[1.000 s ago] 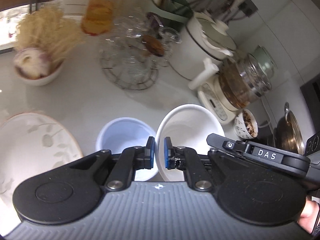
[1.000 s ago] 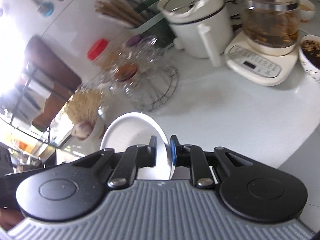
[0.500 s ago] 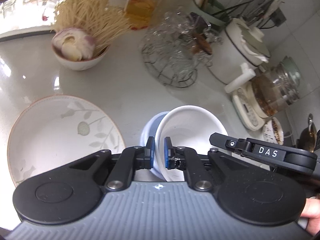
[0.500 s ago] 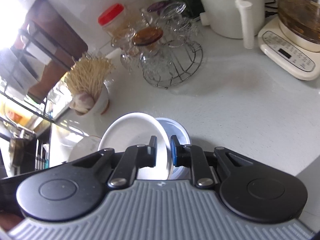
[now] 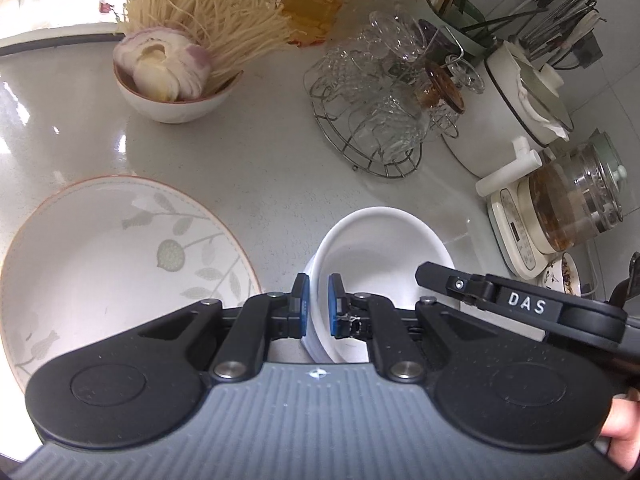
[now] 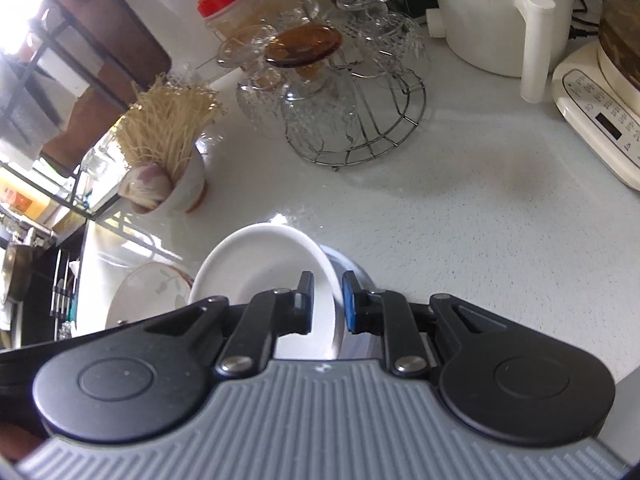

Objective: Organize plates and bowls
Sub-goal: 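Lower the ceramic bowl into the plastic bowls and open the left gripper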

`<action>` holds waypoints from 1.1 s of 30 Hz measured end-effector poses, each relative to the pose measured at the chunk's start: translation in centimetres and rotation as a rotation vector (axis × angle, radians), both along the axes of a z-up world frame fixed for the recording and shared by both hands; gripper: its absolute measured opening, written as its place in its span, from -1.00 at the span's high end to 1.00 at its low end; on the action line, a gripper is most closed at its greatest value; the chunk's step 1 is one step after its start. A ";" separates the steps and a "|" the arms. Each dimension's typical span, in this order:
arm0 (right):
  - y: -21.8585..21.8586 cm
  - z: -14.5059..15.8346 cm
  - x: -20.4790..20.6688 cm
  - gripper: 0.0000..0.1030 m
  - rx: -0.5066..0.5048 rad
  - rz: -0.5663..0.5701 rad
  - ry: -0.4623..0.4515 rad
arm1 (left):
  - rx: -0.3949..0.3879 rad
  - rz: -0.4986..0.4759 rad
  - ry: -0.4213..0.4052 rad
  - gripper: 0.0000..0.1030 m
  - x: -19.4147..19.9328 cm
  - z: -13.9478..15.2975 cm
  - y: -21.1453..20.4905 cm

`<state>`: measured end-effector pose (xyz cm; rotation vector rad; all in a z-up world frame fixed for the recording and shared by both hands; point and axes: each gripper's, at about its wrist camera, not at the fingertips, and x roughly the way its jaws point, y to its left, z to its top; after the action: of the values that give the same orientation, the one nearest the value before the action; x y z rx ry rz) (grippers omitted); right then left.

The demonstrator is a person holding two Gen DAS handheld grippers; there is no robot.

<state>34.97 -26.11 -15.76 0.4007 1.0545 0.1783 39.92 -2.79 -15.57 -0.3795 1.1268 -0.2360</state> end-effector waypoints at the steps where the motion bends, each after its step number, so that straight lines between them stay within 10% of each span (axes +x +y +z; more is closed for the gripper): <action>1: -0.1 -0.1 0.2 0.64 0.001 -0.002 0.001 | -0.003 -0.001 0.001 0.77 0.2 -0.1 -0.1; 6: -0.5 -0.2 0.6 0.63 -0.008 0.004 -0.004 | 0.012 0.002 0.019 0.72 0.8 -0.3 -0.5; 9: -0.8 0.0 0.7 0.62 -0.019 0.004 -0.011 | 0.025 0.010 0.026 0.28 0.9 -0.4 -0.6; 15: -2.0 1.1 0.5 -0.24 -0.024 -0.056 -0.075 | 0.081 0.011 0.001 0.05 0.8 0.3 -0.9; 33: -1.6 -5.3 -0.3 -0.12 0.079 -0.066 0.181 | 0.133 0.024 -0.031 -0.15 -1.7 2.2 1.4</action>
<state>34.72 -27.74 -21.03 0.5293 1.2136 0.1266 38.17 -1.39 -13.36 -0.2706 1.1004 -0.1440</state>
